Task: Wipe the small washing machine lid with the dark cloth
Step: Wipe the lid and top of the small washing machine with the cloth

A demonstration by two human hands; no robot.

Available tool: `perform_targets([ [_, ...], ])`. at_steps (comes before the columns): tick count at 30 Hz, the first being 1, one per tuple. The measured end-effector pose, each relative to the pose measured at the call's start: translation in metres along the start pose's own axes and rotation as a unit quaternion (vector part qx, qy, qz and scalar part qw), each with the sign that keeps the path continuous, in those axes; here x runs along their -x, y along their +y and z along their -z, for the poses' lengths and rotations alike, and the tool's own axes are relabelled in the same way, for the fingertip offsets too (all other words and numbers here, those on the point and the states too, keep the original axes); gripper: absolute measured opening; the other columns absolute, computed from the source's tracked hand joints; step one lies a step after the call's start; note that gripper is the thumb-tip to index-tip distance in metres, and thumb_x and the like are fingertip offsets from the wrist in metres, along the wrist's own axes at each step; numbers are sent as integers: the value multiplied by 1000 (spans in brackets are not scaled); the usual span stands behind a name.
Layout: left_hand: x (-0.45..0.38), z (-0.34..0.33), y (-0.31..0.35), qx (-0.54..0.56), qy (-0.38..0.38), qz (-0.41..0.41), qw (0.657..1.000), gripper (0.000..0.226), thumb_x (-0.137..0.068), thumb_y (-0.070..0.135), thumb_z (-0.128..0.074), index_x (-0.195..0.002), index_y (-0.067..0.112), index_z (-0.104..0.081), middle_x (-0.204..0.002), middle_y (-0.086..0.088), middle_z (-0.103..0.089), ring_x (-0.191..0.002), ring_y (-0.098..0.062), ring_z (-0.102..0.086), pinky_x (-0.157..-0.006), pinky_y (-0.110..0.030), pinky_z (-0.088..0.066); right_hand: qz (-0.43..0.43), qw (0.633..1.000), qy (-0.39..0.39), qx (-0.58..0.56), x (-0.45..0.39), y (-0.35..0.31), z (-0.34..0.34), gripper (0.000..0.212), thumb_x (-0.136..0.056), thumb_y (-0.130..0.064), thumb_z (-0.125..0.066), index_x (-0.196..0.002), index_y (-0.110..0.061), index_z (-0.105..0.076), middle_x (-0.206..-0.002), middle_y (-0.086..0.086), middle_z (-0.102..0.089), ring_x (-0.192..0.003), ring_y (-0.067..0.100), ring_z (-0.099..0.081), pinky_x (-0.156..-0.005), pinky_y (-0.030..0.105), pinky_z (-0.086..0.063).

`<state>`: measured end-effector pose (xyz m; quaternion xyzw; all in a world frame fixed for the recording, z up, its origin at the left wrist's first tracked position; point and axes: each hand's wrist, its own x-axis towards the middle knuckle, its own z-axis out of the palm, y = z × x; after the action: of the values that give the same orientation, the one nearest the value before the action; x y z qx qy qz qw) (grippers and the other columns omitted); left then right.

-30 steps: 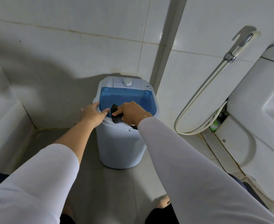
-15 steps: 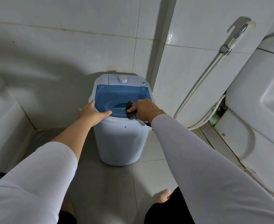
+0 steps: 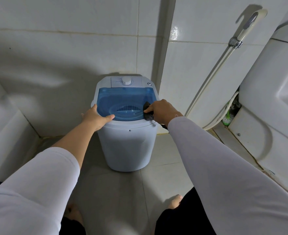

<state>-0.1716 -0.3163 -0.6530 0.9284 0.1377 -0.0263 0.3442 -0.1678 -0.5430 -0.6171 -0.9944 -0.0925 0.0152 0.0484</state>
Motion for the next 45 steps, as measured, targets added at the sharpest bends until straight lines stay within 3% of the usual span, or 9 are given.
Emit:
perform_targets([
  [9,-3,-2,-2,6,0,6,1000,78,-83,53,-63,-146,21,-30,-147,-10,-41,-137,-35,-35,-109,-49,-35,-38,998,8,42,8,18,7,33,-93,-16,-50,-122,-16,-64,-118,11,-64,-108,31,-60,-96,38,-50],
  [14,-5,-1,-6,17,-5,6,1000,79,-81,54,-65,-144,21,-31,-146,-10,-42,-138,-36,-33,-112,-51,-34,-15,998,28,61,9,17,18,33,-92,-16,-52,-124,-15,-63,-119,10,-65,-108,30,-61,-98,37,-50],
  [20,-4,1,-3,16,4,-16,1000,72,-81,51,-67,-140,19,-39,-140,-9,-49,-135,-34,-39,-114,-51,-31,64,995,71,20,-5,-14,32,43,-90,-9,-56,-133,-16,-55,-128,16,-54,-118,34,-53,-102,40,-46],
  [27,-5,4,-6,43,14,-41,998,70,-75,47,-75,-133,18,-48,-131,-7,-54,-129,-30,-42,-111,-50,-35,96,989,111,26,-27,-45,20,62,-81,-7,-68,-137,-16,-44,-139,15,-35,-119,36,-49,-98,43,-49],
  [31,-10,4,-11,36,4,-2,999,88,-63,61,-75,-136,25,-42,-137,-8,-44,-138,-32,-28,-109,-61,-30,125,986,101,40,-36,-52,5,49,-81,-9,-69,-128,-11,-52,-131,13,-40,-111,32,-51,-97,40,-50],
  [34,-12,2,-14,42,-3,8,999,94,-60,63,-75,-138,27,-39,-140,-7,-40,-140,-31,-25,-108,-61,-30,126,988,79,40,-39,-50,2,44,-81,-12,-70,-124,-11,-59,-128,10,-42,-114,30,-48,-101,36,-46],
  [38,-15,0,-16,55,-13,8,998,113,-37,78,-64,-137,30,-39,-141,2,-43,-140,-28,-28,-106,-60,-33,161,977,34,133,-45,-48,11,49,-85,-14,-63,-132,-28,-55,-130,9,-45,-122,30,-40,-102,40,-36],
  [41,-14,0,-16,58,-13,4,998,110,-40,76,-66,-136,29,-39,-141,5,-44,-142,-29,-27,-106,-61,-30,149,968,-26,199,-50,-54,18,53,-89,-15,-57,-134,-40,-49,-130,7,-48,-120,32,-45,-100,42,-36],
  [45,-10,2,-13,29,7,6,1000,93,-65,62,-73,-141,26,-34,-149,1,-36,-147,-26,-14,-109,-64,-20,155,950,-79,258,-56,-69,28,52,-90,-11,-54,-134,-39,-50,-126,5,-48,-118,30,-48,-97,39,-38],
])
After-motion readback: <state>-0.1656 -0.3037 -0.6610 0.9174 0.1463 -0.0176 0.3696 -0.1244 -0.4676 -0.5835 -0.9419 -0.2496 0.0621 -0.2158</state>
